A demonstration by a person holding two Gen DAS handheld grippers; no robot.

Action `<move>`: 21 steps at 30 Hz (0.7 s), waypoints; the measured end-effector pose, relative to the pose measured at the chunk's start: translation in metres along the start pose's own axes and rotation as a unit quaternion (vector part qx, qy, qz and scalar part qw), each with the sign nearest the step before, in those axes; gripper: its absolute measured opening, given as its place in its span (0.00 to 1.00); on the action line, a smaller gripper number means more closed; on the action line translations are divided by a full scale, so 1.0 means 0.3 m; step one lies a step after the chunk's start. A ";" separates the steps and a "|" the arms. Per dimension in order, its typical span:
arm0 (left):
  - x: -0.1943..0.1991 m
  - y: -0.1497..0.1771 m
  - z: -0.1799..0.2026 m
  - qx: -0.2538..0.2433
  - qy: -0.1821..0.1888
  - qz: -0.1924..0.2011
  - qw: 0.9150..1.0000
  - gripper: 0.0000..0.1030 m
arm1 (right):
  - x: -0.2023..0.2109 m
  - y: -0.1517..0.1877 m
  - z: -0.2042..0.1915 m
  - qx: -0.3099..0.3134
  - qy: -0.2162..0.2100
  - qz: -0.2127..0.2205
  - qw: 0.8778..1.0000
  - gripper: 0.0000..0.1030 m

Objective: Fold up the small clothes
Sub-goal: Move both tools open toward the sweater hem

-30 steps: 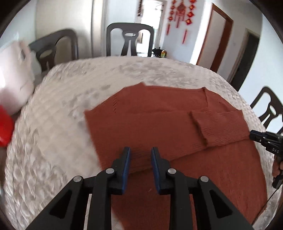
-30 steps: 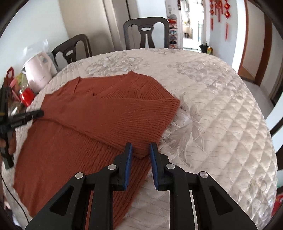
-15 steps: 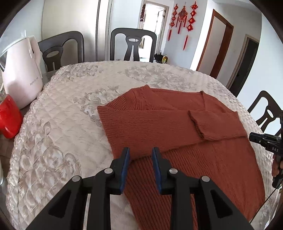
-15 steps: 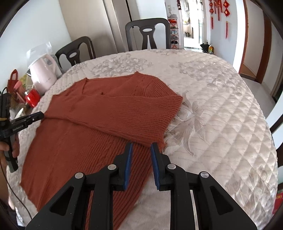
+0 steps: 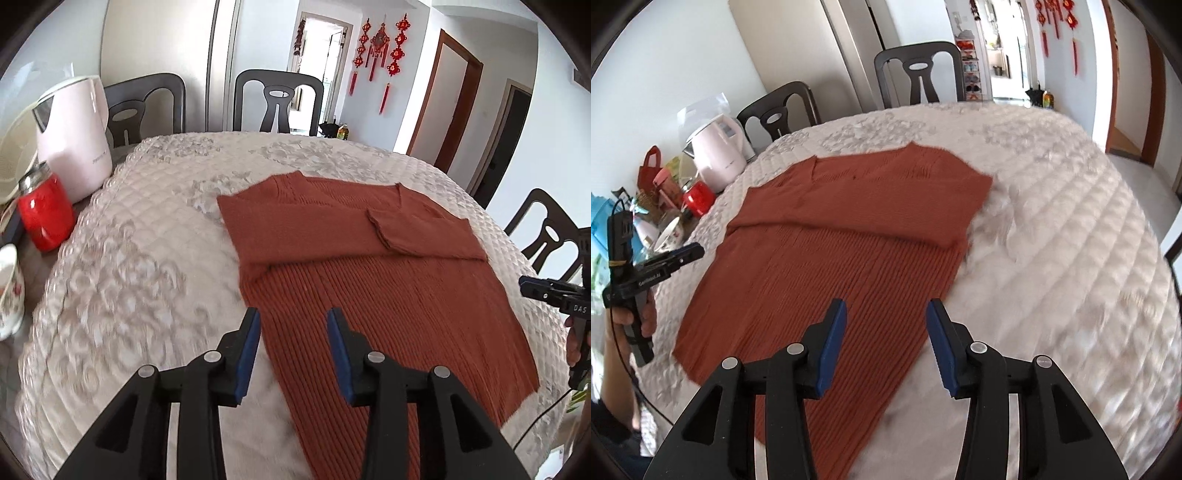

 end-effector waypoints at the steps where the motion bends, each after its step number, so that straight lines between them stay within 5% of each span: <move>1: 0.009 0.015 -0.002 0.004 0.005 -0.003 1.000 0.39 | 0.002 0.018 -0.004 -0.005 -0.004 -0.002 1.000 0.44; 21: 0.117 0.279 -0.009 0.084 0.071 -0.041 0.993 0.46 | 0.051 0.239 -0.113 -0.083 -0.119 0.003 0.989 0.45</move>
Point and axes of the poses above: each gripper's, at about its wrist camera, not at the fingertips, and x roughly against the way its jaws point, z to its right, y to its underside, the point moved 5 cm from there along -x, roughly the way its jaws point, and after that the axes turned 11 degrees about x, right-handed, at the moved point
